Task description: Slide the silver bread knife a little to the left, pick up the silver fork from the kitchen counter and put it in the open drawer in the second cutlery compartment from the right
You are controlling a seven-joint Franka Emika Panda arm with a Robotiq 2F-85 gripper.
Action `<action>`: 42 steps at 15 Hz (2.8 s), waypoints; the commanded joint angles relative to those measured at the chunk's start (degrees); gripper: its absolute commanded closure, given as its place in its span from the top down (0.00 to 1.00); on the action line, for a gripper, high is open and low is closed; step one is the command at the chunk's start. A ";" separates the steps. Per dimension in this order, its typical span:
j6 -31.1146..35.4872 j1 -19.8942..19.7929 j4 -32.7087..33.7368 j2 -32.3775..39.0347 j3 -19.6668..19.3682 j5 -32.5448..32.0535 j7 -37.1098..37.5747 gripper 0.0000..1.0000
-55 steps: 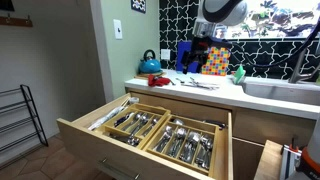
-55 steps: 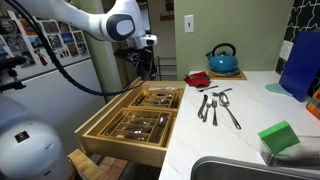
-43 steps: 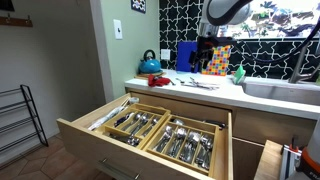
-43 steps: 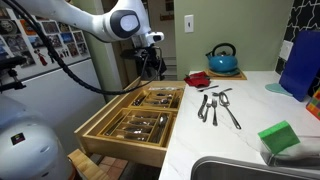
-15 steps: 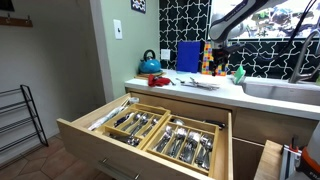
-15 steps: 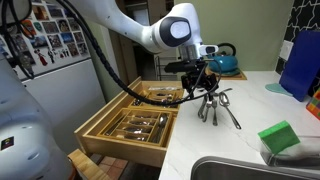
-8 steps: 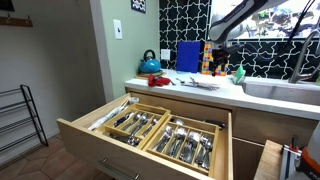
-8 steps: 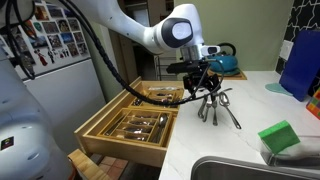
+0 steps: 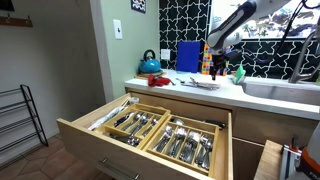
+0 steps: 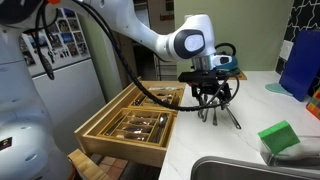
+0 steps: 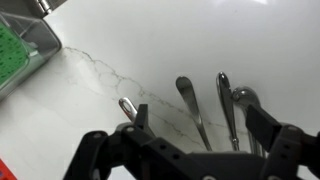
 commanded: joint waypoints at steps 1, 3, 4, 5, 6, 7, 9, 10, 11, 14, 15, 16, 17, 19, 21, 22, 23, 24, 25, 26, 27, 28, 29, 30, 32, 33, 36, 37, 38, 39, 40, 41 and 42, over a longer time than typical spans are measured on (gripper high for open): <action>1.00 -0.85 2.85 3.97 0.20 2.06 -2.01 1.00; 1.11 -0.81 3.78 5.23 0.45 1.93 -1.49 1.00; 0.88 -0.76 4.15 5.72 0.67 2.03 -1.66 1.00; 1.14 -0.58 4.36 6.21 0.87 1.53 -1.24 1.00; 1.18 -0.53 4.60 6.60 1.15 1.68 -1.49 1.00; 1.46 -0.42 4.78 7.03 1.37 1.38 -1.14 1.00; 1.57 -0.38 5.37 8.02 1.85 1.43 -0.92 1.00; 1.88 -0.36 5.41 8.34 2.04 1.25 -0.78 1.00; 2.32 -0.32 5.62 8.73 2.11 0.85 -0.40 1.00; 3.04 -0.41 6.11 9.62 2.52 1.06 -0.84 1.00; 3.50 -0.41 6.13 9.88 2.64 1.13 -0.91 1.00; 3.83 -0.44 6.13 10.10 2.80 1.26 -1.15 1.00; 4.40 -0.42 6.01 10.30 2.94 1.30 -1.14 1.00; 4.87 -0.38 5.93 10.62 3.19 1.28 -1.14 1.00; 5.62 -0.26 5.90 10.99 3.27 0.84 -0.61 1.00; 6.01 -0.24 5.84 11.14 3.33 0.75 -0.55 1.00; 6.37 -0.22 5.79 11.27 3.36 0.65 -0.50 1.00; 6.66 -0.21 5.72 11.34 3.41 0.64 -0.53 1.00; 6.85 -0.15 5.66 11.39 3.43 0.50 -0.42 1.00; 6.69 -0.13 5.56 11.28 3.58 0.65 -0.71 1.00; 6.68 -0.05 5.45 11.19 3.64 0.58 -0.65 1.00; 6.35 0.00 5.36 11.00 3.82 0.79 -0.87 1.00; 6.08 0.07 5.32 10.83 3.99 1.00 -0.99 1.00; 5.98 0.17 5.25 10.70 4.12 1.02 -0.94 1.00; 5.85 0.28 5.23 10.60 4.47 1.13 -0.90 1.00; 5.53 0.32 5.32 10.62 4.65 1.30 -0.95 1.00; 4.47 0.23 5.59 10.72 5.25 2.14 -1.68 1.00; 4.08 0.15 5.63 10.70 5.47 2.57 -2.16 1.00; 3.95 0.17 5.67 10.71 5.56 2.64 -2.16 1.00; 3.69 0.08 5.68 10.66 5.80 3.08 -2.70 1.00; 3.61 0.09 5.71 10.68 5.90 3.23 -2.87 1.00; 3.58 0.07 5.69 10.64 6.01 3.51 -3.17 0.92; 3.52 0.08 5.70 10.63 6.08 3.70 -3.34 0.90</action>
